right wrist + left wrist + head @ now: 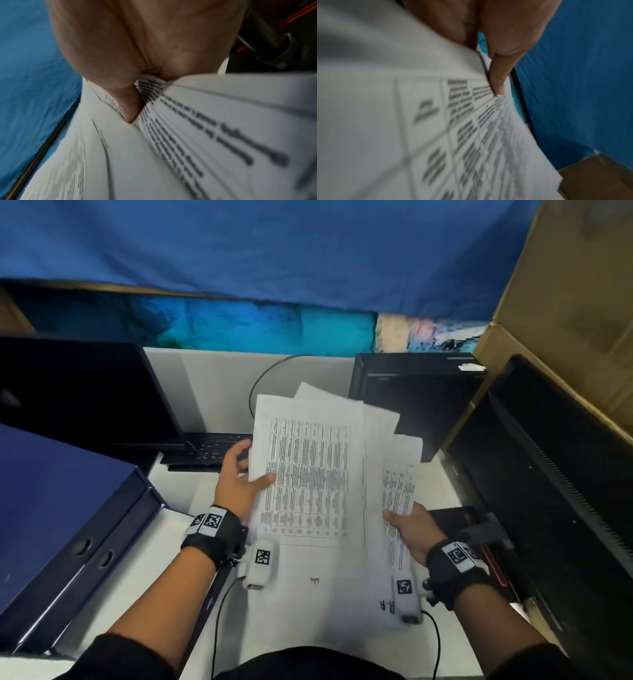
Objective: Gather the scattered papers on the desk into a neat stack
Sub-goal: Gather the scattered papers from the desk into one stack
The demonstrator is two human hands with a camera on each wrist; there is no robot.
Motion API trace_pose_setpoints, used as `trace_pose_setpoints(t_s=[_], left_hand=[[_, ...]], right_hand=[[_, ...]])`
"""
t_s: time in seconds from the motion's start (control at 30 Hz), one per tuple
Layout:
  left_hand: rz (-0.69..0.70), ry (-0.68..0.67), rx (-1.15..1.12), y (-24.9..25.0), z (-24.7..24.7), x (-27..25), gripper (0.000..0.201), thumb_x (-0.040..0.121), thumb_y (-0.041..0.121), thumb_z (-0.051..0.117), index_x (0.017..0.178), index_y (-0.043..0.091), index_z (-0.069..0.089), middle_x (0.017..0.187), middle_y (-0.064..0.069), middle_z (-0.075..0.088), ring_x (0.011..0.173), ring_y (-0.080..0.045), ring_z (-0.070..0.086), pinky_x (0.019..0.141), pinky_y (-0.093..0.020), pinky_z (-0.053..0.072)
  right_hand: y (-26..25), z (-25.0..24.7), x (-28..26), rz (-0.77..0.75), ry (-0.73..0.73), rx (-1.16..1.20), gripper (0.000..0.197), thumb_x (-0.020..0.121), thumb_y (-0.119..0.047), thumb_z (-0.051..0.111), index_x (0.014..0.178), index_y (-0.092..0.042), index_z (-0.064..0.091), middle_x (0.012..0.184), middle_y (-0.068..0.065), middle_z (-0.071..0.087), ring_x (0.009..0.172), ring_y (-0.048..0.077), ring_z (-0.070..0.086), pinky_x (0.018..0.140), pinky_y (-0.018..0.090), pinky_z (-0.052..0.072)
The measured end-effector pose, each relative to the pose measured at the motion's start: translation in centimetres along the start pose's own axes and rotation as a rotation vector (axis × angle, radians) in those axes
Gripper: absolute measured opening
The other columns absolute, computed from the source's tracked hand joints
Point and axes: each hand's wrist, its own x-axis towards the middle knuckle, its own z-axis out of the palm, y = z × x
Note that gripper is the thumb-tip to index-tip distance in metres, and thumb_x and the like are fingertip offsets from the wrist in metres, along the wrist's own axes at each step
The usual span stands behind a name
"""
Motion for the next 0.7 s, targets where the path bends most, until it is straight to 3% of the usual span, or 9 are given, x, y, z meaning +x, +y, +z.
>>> trace_pose_setpoints(t_s=[0.07,0.13,0.2,0.27,0.33,0.43,0.57,0.63,0.7], left_hand=[[-0.116,-0.036,-0.040,-0.3,0.1,0.2,0.086,0.070,0.007,0.083,0.141,0.022,0.037,0.122,-0.004,0.063,0.106,-0.018,0.063,0.090,-0.038,0.051],[-0.234,-0.154,0.028,-0.4,0.3,0.0,0.069,0.076,0.019,0.079,0.136,0.013,0.045,0.127,-0.007,0.062,0.105,-0.019,0.063,0.089,-0.033,0.052],[-0.342,-0.297,0.054,-0.7,0.6,-0.3,0.051,0.081,0.030,0.074,0.125,0.009,0.058,0.117,-0.005,0.068,0.095,-0.014,0.066,0.079,-0.026,0.053],[-0.404,-0.351,0.027,-1.4,0.9,-0.2,0.048,0.075,0.042,0.077,0.113,0.013,0.068,0.107,-0.002,0.073,0.096,-0.019,0.068,0.092,-0.036,0.051],[-0.309,-0.265,0.057,-1.2,1.4,-0.4,0.035,0.079,0.037,0.075,0.107,0.018,0.068,0.103,0.002,0.073,0.100,-0.020,0.067,0.099,-0.038,0.045],[-0.075,-0.114,0.150,-0.2,2.5,-0.4,0.032,0.088,0.029,0.067,0.117,0.015,0.063,0.111,0.002,0.070,0.103,-0.017,0.066,0.094,-0.032,0.049],[0.078,-0.104,0.049,1.4,3.5,-0.9,0.037,0.090,0.024,0.065,0.126,0.020,0.056,0.110,0.017,0.064,0.100,0.012,0.056,0.080,-0.006,0.043],[0.047,-0.148,-0.004,1.0,3.6,-0.9,0.041,0.088,0.017,0.068,0.127,0.020,0.056,0.110,0.017,0.065,0.102,0.010,0.058,0.080,-0.004,0.045],[-0.008,-0.167,0.002,-0.4,3.3,-0.6,0.051,0.080,0.013,0.075,0.127,0.019,0.056,0.114,0.009,0.068,0.108,-0.003,0.063,0.088,-0.016,0.050]], right_hand=[[-0.8,0.6,-0.4,-0.033,-0.037,-0.003,0.032,0.094,-0.002,0.059,0.125,-0.010,0.061,0.115,-0.001,0.071,0.106,0.016,0.067,0.089,0.028,0.054],[-1.5,1.1,-0.7,-0.070,-0.074,-0.012,0.026,0.094,-0.005,0.061,0.117,-0.016,0.065,0.108,-0.004,0.075,0.101,0.013,0.070,0.078,0.021,0.057],[-1.8,1.6,-0.7,-0.084,-0.097,-0.041,0.028,0.093,-0.006,0.062,0.120,-0.014,0.065,0.111,0.000,0.075,0.105,0.017,0.070,0.081,0.024,0.058],[-1.8,2.0,-0.4,-0.065,-0.095,-0.082,0.032,0.094,-0.006,0.060,0.126,-0.011,0.063,0.117,0.004,0.073,0.108,0.020,0.069,0.091,0.032,0.057],[-1.8,2.3,-0.2,-0.051,-0.082,-0.046,0.039,0.096,-0.023,0.057,0.134,-0.015,0.059,0.127,0.002,0.069,0.116,0.021,0.065,0.104,0.043,0.049],[-2.0,2.4,0.1,-0.078,-0.086,0.041,0.065,0.088,-0.062,0.055,0.143,-0.029,0.048,0.141,-0.005,0.059,0.131,0.018,0.054,0.114,0.046,0.036],[-2.8,3.4,0.2,-0.236,0.080,-0.093,0.053,0.085,-0.029,0.069,0.136,-0.020,0.053,0.131,-0.001,0.065,0.122,0.022,0.060,0.108,0.047,0.044],[-2.4,3.4,0.5,-0.214,0.147,-0.084,0.042,0.087,-0.016,0.068,0.128,-0.010,0.059,0.125,0.006,0.068,0.118,0.026,0.062,0.108,0.049,0.045],[-1.8,3.4,0.8,-0.176,0.150,-0.103,0.036,0.085,-0.005,0.065,0.120,-0.009,0.063,0.119,0.008,0.071,0.113,0.027,0.065,0.104,0.050,0.048]])
